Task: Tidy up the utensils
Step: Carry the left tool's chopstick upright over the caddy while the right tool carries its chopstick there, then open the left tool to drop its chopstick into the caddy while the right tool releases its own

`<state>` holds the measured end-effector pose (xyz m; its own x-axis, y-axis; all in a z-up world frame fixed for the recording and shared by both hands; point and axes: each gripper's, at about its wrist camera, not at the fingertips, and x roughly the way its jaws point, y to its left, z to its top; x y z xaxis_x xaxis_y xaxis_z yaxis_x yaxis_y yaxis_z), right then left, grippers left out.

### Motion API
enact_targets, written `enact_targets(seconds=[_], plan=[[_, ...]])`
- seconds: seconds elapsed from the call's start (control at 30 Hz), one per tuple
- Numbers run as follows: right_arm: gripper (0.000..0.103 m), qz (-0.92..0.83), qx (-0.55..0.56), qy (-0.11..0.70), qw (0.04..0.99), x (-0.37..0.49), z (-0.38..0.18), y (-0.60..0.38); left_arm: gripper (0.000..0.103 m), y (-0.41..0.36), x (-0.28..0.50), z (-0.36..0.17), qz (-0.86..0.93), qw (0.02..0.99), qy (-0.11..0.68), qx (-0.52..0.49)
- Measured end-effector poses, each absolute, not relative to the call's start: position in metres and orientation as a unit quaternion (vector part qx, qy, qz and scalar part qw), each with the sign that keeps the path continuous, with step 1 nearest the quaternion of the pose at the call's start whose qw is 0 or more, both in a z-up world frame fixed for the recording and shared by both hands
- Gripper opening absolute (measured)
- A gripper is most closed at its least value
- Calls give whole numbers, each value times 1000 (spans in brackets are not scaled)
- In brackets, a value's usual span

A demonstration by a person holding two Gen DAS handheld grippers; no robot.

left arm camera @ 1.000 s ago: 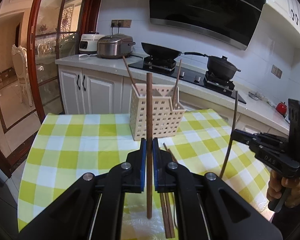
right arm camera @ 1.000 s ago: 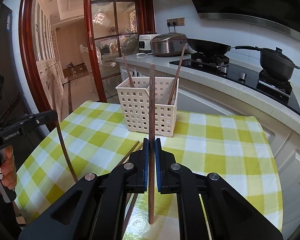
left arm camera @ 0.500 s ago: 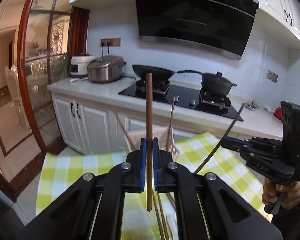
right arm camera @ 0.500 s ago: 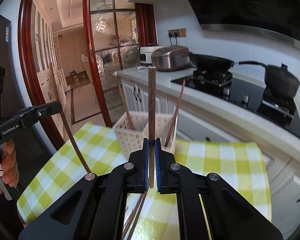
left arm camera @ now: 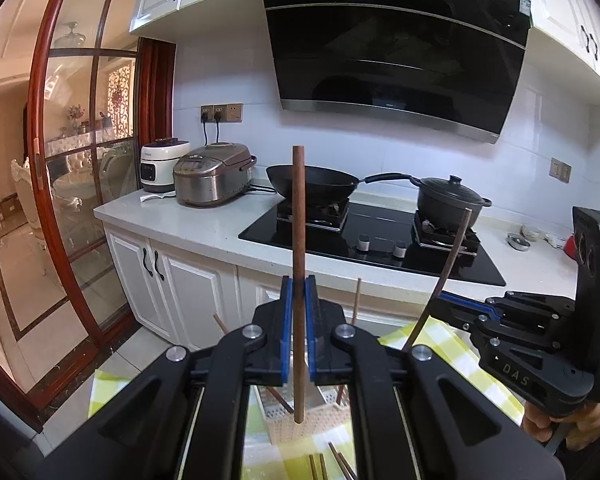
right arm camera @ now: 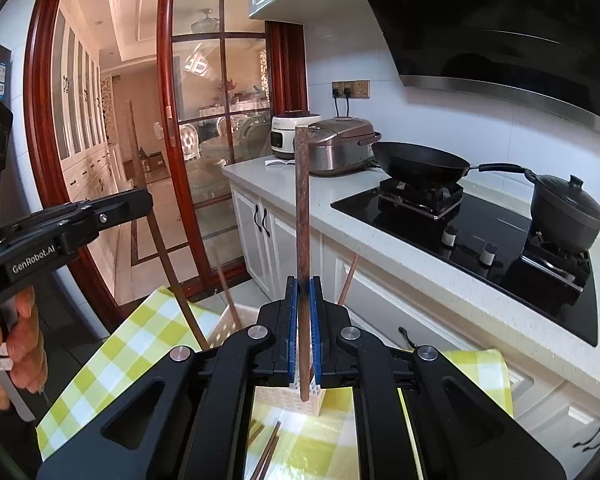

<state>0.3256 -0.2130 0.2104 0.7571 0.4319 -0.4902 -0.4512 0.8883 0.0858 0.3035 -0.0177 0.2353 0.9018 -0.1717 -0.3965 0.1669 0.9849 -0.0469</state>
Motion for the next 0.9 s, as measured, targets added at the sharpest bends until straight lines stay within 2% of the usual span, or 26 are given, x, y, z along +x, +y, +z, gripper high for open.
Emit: enact_targets(seconds=[0.2, 0.47, 0.9], plan=[[7, 240, -13, 259, 936, 341, 201, -201, 6, -13, 322, 227, -76, 977, 200, -14], [7, 238, -7, 284, 929, 359, 166, -189, 6, -2, 344, 188, -59, 975, 215, -26], [7, 238, -12, 362, 901, 379, 110, -177, 6, 0, 376, 116, -51, 949, 311, -16]])
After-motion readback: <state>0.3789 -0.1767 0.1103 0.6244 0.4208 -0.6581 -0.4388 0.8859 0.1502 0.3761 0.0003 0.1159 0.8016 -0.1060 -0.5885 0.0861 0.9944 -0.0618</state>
